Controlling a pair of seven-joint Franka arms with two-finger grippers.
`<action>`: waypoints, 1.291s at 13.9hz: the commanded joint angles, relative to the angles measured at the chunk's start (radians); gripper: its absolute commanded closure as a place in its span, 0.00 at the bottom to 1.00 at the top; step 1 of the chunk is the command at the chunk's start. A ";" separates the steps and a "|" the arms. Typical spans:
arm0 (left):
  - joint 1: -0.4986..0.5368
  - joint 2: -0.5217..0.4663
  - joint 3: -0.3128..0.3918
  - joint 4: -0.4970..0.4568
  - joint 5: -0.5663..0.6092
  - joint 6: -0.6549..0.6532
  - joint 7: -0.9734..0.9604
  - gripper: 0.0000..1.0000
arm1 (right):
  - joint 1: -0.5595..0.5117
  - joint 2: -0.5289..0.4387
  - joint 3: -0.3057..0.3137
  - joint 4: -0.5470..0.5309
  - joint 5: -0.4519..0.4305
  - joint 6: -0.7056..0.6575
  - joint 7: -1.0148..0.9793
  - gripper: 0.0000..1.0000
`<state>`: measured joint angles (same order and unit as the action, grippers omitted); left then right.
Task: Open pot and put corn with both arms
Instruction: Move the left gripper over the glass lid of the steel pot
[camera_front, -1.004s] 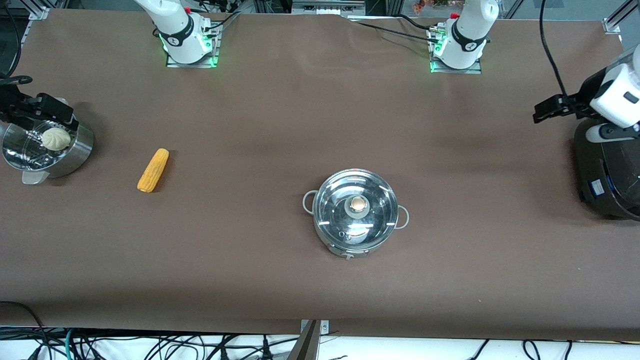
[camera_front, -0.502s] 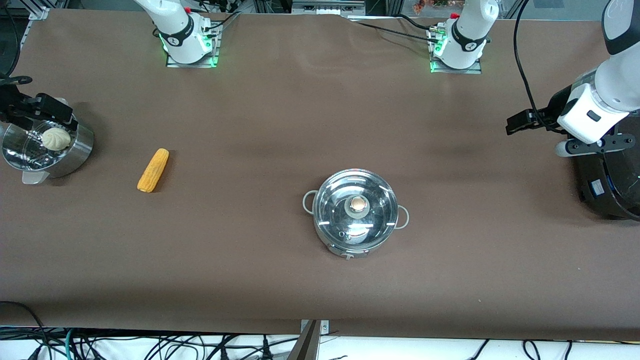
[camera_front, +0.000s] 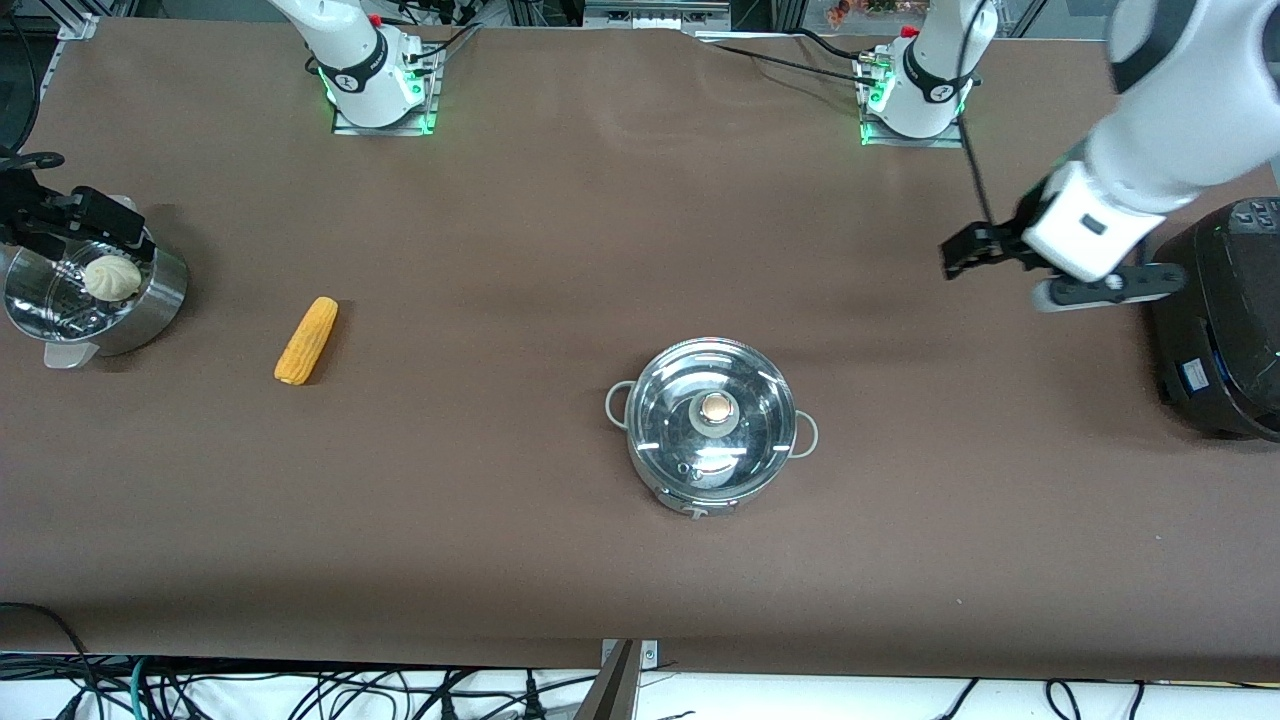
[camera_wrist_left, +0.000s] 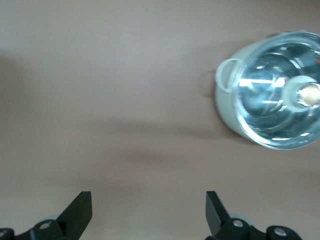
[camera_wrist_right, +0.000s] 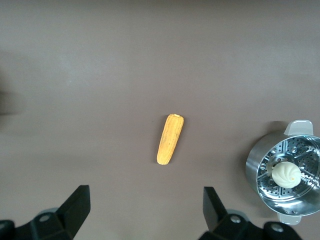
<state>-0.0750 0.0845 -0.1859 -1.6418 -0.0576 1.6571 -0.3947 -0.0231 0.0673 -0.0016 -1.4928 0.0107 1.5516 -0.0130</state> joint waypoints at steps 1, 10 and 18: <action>-0.055 0.076 0.000 0.002 -0.025 0.070 -0.022 0.00 | 0.000 -0.003 0.002 0.011 -0.014 -0.004 0.001 0.00; -0.273 0.388 0.029 0.213 -0.054 0.231 -0.183 0.00 | -0.080 0.074 -0.006 0.009 0.115 0.021 0.004 0.00; -0.465 0.613 0.220 0.480 -0.054 0.276 -0.222 0.09 | -0.090 0.232 -0.005 0.011 0.118 0.094 0.002 0.00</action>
<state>-0.4942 0.6203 -0.0174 -1.2896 -0.1033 1.9552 -0.6054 -0.1070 0.2551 -0.0135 -1.4968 0.1085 1.6318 -0.0137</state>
